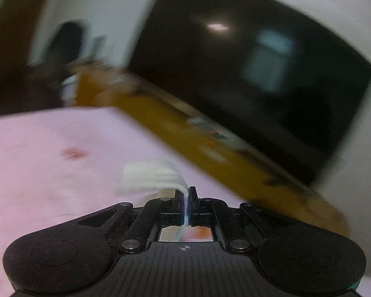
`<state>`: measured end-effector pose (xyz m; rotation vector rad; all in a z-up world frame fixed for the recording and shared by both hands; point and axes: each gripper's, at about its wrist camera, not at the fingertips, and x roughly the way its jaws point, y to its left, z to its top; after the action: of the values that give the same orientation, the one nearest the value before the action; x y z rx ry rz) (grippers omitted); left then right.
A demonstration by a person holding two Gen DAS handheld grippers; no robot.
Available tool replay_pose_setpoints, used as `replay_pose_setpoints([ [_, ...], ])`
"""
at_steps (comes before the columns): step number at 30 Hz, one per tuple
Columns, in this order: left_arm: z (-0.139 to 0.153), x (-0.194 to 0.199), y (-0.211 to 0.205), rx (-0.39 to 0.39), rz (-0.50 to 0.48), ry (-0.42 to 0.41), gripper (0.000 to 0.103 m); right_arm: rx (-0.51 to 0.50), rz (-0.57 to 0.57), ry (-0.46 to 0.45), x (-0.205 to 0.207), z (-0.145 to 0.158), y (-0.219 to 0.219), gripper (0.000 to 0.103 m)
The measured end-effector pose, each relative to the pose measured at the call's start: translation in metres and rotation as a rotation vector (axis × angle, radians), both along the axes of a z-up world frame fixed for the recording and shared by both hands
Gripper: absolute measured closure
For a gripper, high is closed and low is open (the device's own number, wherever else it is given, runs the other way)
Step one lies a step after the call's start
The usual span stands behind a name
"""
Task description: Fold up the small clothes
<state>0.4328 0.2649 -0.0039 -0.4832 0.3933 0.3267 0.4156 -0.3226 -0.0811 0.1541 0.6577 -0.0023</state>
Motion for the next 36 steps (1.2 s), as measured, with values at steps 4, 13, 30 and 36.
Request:
replay_pose_setpoints([
  [4,0.007,0.017,-0.096,0.089,-0.217,-0.032,0.101,0.011,-0.005,-0.015,0.001,0.007,0.004,0.044],
  [13,-0.057,0.033,-0.292,0.258,-0.607,0.113,0.101,0.068,-0.031,-0.038,0.000,0.018,0.010,0.044],
  [30,-0.081,-0.089,-0.166,0.095,-0.309,0.204,0.032,0.377,0.097,0.091,0.058,-0.011,0.080,0.054],
  [36,-0.103,-0.068,-0.141,0.012,-0.289,0.236,0.032,0.452,0.088,0.120,0.081,-0.027,0.097,0.069],
])
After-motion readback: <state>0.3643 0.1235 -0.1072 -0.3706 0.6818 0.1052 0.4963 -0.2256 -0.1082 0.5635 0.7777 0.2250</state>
